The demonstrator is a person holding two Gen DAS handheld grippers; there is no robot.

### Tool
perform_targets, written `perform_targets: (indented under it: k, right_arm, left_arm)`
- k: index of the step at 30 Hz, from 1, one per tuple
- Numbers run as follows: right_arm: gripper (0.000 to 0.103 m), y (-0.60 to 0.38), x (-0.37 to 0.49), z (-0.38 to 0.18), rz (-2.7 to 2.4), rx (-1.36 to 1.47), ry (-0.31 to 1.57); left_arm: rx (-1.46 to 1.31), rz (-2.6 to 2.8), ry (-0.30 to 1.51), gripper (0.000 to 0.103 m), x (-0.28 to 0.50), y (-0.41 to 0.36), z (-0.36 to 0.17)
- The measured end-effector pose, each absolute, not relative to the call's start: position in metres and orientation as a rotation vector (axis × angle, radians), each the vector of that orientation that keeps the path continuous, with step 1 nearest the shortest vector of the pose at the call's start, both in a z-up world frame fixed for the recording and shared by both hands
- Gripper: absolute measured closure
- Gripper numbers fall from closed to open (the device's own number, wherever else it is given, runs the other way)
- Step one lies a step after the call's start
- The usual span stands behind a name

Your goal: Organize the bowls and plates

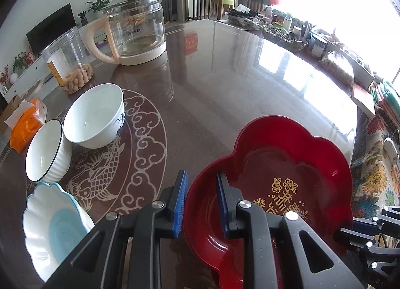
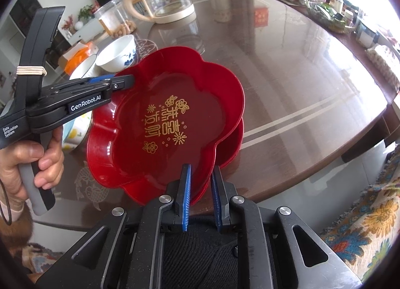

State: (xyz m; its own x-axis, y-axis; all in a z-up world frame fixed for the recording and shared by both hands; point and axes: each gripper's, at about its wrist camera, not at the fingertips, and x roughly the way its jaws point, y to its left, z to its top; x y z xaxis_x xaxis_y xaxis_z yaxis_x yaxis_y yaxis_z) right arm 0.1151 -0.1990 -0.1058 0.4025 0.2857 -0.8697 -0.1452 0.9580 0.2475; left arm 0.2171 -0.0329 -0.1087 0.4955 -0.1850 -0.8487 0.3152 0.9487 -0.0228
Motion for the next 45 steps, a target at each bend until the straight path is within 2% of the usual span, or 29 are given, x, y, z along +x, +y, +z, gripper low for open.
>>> perform_targets:
  k: [5,8,9,12,15,18,19,20,21,22,23,25,31,34,37,42,45]
  right_arm:
    - [0.084,-0.200,0.111,-0.107,0.273,0.150,1.113]
    - [0.078,-0.200,0.111,-0.106,0.286,0.160,1.117]
    - [0.072,-0.200,0.110,-0.105,0.298,0.165,1.115]
    - [0.069,-0.203,0.105,-0.098,0.301,0.171,1.090]
    - [0.059,-0.215,0.094,-0.082,0.260,0.185,1.019]
    - [0.049,-0.226,0.072,-0.060,0.167,0.177,0.901]
    - [0.047,-0.226,0.063,-0.051,0.139,0.162,0.855]
    - [0.047,-0.226,0.053,-0.043,0.108,0.144,0.804]
    - [0.044,-0.226,0.042,-0.034,0.074,0.128,0.750]
    - [0.038,-0.224,0.030,-0.028,0.040,0.113,0.698]
    - [0.035,-0.222,0.018,-0.022,0.003,0.100,0.645]
    - [0.030,-0.217,-0.004,-0.016,-0.069,0.078,0.557]
    - [0.030,-0.196,-0.029,-0.017,-0.056,0.006,0.498]
    - [0.025,-0.181,-0.022,-0.031,0.106,0.014,0.589]
    - [0.026,-0.169,-0.003,-0.055,0.256,0.124,0.708]
    - [0.026,-0.154,0.003,-0.081,0.235,0.127,0.737]
    - [0.026,-0.147,-0.007,-0.075,0.220,0.065,0.691]
  left_arm:
    - [0.186,-0.304,0.999,0.081,0.214,-0.036,-0.109]
    - [0.180,-0.307,1.000,0.081,0.215,-0.037,-0.106]
    - [0.173,-0.306,1.001,0.081,0.215,-0.036,-0.105]
    - [0.126,-0.303,0.998,0.081,0.212,-0.026,-0.093]
    - [0.065,-0.302,0.953,0.080,0.196,-0.008,-0.072]
    - [-0.005,-0.312,0.876,0.074,0.163,0.010,-0.050]
    - [-0.022,-0.311,0.853,0.065,0.150,0.016,-0.045]
    - [-0.042,-0.303,0.828,0.045,0.135,0.021,-0.040]
    - [-0.072,-0.287,0.795,0.032,0.120,0.026,-0.037]
    - [-0.105,-0.262,0.751,0.009,0.104,0.031,-0.033]
    - [-0.132,-0.236,0.703,0.000,0.087,0.035,-0.030]
    - [-0.128,-0.211,0.654,0.000,0.060,0.037,-0.027]
    - [-0.057,-0.199,0.656,0.000,0.015,0.041,-0.037]
    - [-0.013,-0.175,0.676,0.000,0.008,0.045,-0.045]
    - [0.000,-0.131,0.674,0.000,0.004,0.054,-0.054]
    - [-0.045,-0.120,0.695,0.000,-0.001,0.066,-0.066]
    - [-0.086,-0.143,0.687,0.000,-0.002,0.067,-0.067]
